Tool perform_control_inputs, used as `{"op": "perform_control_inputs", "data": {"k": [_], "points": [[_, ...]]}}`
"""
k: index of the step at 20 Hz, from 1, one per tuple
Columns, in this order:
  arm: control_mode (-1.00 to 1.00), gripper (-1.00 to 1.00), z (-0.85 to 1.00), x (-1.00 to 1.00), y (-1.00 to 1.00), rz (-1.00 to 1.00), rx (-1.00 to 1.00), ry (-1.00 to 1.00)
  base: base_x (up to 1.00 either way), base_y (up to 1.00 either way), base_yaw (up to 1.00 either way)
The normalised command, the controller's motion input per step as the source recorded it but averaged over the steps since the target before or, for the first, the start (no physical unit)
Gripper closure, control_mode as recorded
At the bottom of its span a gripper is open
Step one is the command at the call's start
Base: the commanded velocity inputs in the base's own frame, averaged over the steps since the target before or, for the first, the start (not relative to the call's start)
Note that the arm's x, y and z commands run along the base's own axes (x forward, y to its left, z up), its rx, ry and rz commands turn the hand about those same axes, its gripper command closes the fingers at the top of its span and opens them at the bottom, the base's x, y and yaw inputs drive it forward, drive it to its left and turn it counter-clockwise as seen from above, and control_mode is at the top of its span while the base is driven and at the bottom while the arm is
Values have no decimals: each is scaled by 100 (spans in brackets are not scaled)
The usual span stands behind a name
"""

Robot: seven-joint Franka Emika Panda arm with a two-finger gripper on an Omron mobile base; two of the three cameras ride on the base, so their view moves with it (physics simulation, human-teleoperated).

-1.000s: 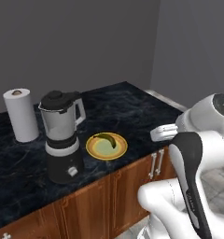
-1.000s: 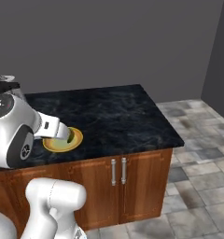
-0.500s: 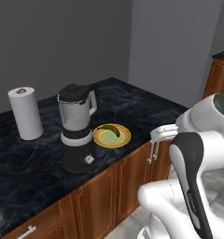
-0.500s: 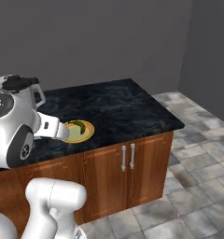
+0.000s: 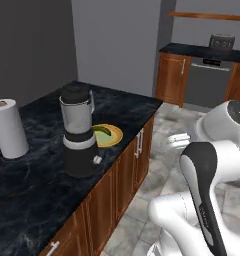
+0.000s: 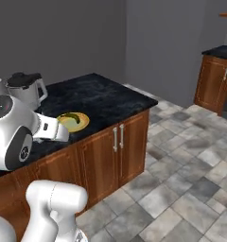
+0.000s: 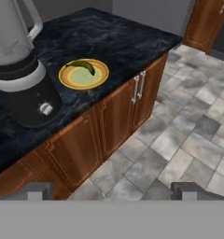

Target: Pick the banana and tangerine from the fridge and place them on the plate next to the blender to make a fruit smoothie.

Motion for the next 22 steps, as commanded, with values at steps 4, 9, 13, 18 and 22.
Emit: {"op": "perform_control_inputs", "data": {"k": [4,9,13,18,22], "points": [[100,-100,0,0,0,0,0,0,-60,63,-66],[100,-100,0,0,0,0,0,0,-60,66,-64],[100,-100,0,0,0,0,0,0,-41,61,-69],[100,-100,0,0,0,0,0,0,1,13,-84],[100,-100,0,0,0,0,0,0,18,0,-79]]}}
